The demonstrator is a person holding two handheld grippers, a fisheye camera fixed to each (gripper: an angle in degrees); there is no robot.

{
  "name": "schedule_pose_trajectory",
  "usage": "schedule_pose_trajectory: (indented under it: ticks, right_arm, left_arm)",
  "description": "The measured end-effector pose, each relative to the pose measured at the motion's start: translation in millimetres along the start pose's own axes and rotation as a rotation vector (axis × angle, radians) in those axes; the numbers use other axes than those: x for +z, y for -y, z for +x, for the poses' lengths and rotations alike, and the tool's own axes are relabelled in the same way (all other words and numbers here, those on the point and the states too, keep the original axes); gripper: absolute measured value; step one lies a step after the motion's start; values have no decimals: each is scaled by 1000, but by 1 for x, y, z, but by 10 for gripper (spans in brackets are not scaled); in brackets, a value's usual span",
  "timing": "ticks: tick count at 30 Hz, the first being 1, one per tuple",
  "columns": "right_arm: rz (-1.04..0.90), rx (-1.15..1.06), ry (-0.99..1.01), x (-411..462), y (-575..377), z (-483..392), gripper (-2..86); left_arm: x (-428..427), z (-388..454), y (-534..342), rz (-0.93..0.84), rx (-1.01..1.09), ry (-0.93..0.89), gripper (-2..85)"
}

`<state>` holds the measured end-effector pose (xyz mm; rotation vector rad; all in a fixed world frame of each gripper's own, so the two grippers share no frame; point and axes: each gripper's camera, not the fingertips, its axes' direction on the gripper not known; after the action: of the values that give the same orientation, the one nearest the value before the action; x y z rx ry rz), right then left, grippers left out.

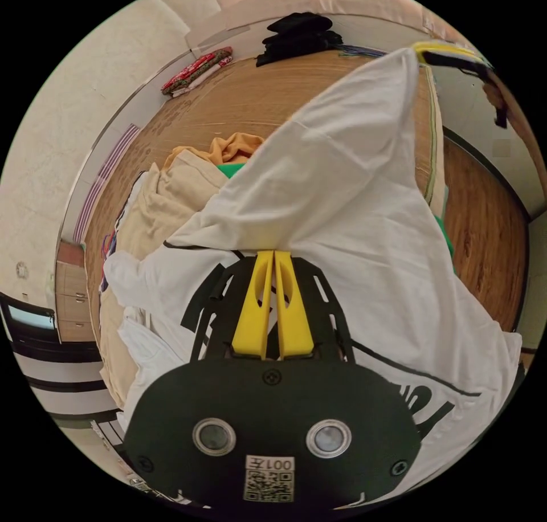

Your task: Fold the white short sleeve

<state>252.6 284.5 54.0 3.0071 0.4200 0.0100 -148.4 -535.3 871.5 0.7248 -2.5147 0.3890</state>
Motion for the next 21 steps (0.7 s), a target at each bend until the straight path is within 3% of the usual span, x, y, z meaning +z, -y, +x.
schedule_pose_trajectory:
  ticks: [7,10,14,21]
  right_arm:
    - [-220,-16,-41,90,73,16,17]
    - [-310,92,-62,109,74,33,21]
    - [-224,227,173,97,40,52,45]
    - [-305,103,240,129,6,18,102]
  left_arm:
    - [-3,22,6,6,17,56,-10]
    - [-4,32,9,4,35,81,-10]
    - [-4,43,10,1,39,101,-10]
    - [-4,67,14,-31,63,175,-10]
